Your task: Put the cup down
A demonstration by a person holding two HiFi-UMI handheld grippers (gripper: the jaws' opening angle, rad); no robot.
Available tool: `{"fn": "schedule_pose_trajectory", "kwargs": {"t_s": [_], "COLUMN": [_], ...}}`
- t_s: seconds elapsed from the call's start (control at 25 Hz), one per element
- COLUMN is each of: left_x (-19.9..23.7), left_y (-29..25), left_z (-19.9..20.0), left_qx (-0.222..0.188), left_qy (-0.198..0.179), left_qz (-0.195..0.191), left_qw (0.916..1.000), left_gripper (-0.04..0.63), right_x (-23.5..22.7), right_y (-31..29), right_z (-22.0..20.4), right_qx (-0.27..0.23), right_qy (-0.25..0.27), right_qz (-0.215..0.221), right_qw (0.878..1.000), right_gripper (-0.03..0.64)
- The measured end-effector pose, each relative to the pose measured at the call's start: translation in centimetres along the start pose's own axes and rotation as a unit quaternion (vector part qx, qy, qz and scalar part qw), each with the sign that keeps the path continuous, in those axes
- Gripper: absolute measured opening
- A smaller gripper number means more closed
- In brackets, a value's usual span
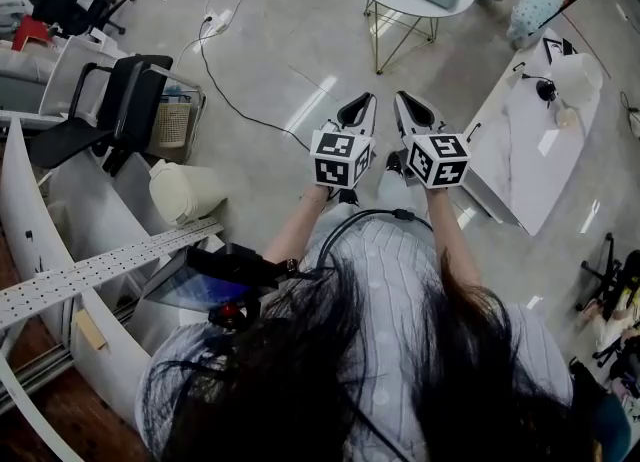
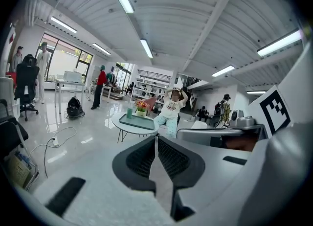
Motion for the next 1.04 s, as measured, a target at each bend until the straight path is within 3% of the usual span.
{"fn": "schedule_pose_trajectory", "kwargs": {"t_s": [1.04], "left_x": [-1.7], "left_y": [-0.4], "left_z": [0.2], "left_qx": [-0.011], "left_qy": [-0.007], "left_qz": [-0.012], "left_qw": [0.9998], "left_gripper": [0.018], "right_x": [-0.1], "right_y": [1.4], "right_z": [0.5], "right_qx": [-0.006], "right_qy": [0.004], "right_qz": [0.004], "right_qw": [1.0], "right_gripper": [0.034]}}
Point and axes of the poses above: the fingertips, and each gripper's own axes: y backward along the fingers, x to its left, z out of its top, the point moved 10 cm from there along y, backward along the fingers, and after that the axes turned 14 degrees about -x, right-handed, at the moved point
